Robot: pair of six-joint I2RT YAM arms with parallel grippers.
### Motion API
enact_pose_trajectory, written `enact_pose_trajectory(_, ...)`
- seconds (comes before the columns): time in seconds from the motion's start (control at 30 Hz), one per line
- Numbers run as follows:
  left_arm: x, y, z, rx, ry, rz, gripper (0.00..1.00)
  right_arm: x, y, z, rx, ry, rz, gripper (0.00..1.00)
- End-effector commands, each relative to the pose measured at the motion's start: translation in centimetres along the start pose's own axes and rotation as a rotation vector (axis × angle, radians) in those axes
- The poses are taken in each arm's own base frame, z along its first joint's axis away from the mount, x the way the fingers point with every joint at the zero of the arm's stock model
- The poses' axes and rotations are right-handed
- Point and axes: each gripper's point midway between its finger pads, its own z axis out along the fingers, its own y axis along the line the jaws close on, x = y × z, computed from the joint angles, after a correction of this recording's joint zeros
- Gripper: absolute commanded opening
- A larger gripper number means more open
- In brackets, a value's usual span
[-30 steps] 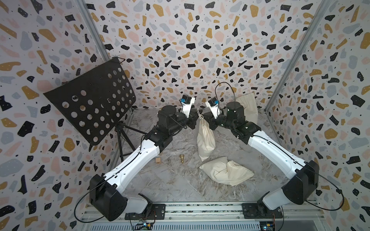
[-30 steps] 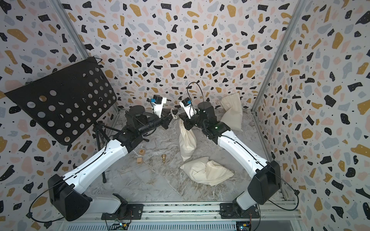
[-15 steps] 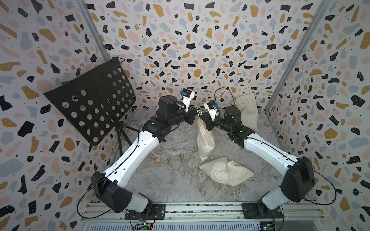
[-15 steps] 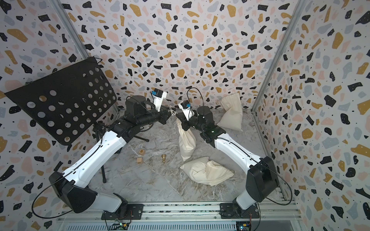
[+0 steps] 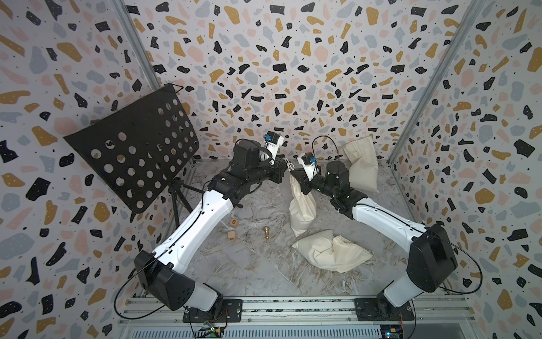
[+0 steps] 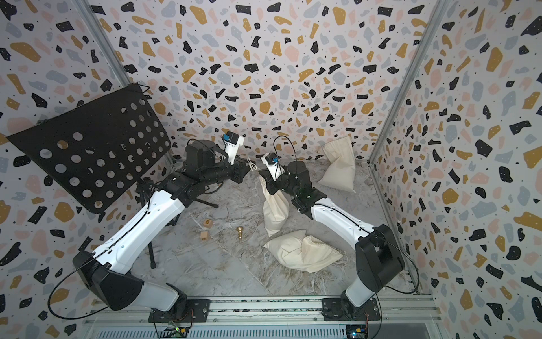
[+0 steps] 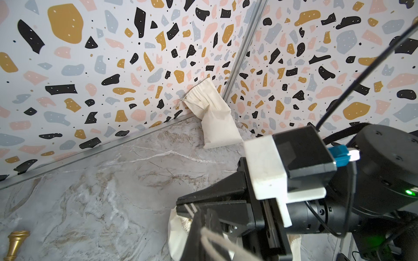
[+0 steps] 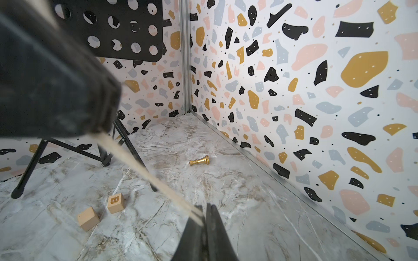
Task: Close the soil bag
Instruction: Frap the soil bag at the center of the board.
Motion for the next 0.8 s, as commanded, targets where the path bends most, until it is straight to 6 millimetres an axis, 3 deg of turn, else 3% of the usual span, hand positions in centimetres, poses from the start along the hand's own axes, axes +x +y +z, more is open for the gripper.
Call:
enact_pose_trajectory(0.0, -16.2, -7.4, -12.1, 0.149, -0.585, 0.206, 0.00, 21.0, -5.5, -3.2, 0.260, 0.638, 0.146, 0.13)
enact_pose_trajectory(0.2, -17.2, -6.6, -12.7, 0.119, -0.601, 0.206, 0.00, 23.4, -6.3, -3.6, 0.318, 0.650, 0.127, 0.15)
enact_pose_trajectory(0.37, -17.9, -5.8, -13.2, 0.094, -0.618, 0.203, 0.00, 23.7, -6.8, -3.7, 0.338, 0.659, 0.131, 0.13)
enact_pose_trajectory(0.5, -18.5, -4.8, -13.7, 0.075, -0.633, 0.184, 0.00, 23.4, -7.6, -3.9, 0.365, 0.653, 0.135, 0.18)
enact_pose_trajectory(0.6, -18.7, -5.0, -13.9, 0.086, -0.635, 0.183, 0.00, 21.6, -8.9, -3.9, 0.390, 0.622, 0.130, 0.18)
enact_pose_trajectory(0.77, -19.0, -5.6, -14.9, 0.099, -0.647, 0.198, 0.00, 14.6, -12.6, -5.3, 0.481, 0.517, 0.103, 0.03)
